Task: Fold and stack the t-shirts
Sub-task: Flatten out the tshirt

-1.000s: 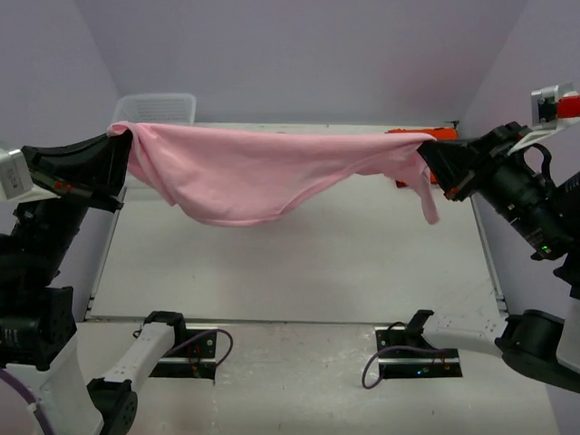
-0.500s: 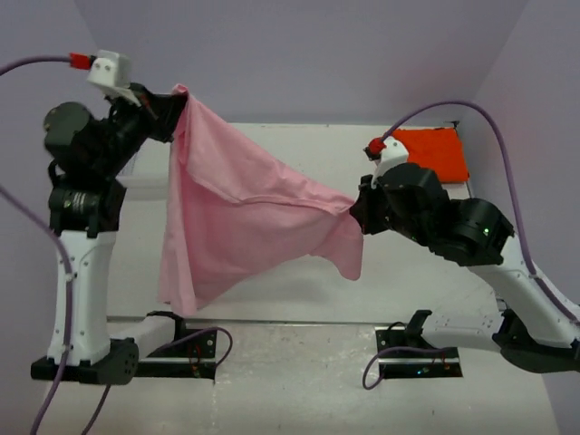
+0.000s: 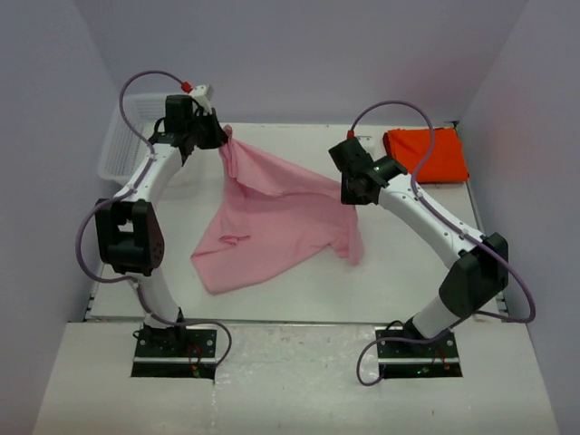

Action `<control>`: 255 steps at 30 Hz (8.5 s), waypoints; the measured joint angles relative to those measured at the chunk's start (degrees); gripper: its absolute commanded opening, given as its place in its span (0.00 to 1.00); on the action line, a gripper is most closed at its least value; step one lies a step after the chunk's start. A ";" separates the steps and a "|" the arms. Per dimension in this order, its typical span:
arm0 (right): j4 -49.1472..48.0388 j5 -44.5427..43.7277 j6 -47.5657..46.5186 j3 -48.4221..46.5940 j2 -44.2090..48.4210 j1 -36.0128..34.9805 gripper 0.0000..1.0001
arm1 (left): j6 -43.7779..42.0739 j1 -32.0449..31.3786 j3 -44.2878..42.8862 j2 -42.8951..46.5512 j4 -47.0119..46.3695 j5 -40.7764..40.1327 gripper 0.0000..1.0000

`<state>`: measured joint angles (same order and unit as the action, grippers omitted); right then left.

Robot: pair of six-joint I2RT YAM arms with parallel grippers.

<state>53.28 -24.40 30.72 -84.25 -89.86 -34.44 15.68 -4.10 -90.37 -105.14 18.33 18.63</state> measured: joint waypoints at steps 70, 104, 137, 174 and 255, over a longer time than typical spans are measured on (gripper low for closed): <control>-15.82 10.67 4.90 19.63 11.56 13.00 0.53 | 3.32 -34.95 17.14 1.86 9.09 -48.78 0.42; -12.48 13.99 -0.22 5.14 5.05 12.96 0.54 | 10.34 -38.66 18.58 -7.23 9.07 -52.72 0.00; -4.31 45.05 -14.05 -31.65 -39.19 10.03 0.62 | 28.30 -58.60 11.80 29.44 30.82 -68.04 0.00; -10.71 48.85 -10.62 -26.73 -45.09 -2.71 0.58 | 26.51 -58.90 23.04 41.11 23.04 -63.60 0.00; -4.83 28.72 -10.03 -15.72 -35.45 1.40 0.00 | 48.15 -56.30 43.34 31.21 19.56 -55.08 0.00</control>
<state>48.45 4.32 20.69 -99.96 -125.32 -33.04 63.83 -60.40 -47.03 -73.93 37.89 -36.45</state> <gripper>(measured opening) 0.007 0.005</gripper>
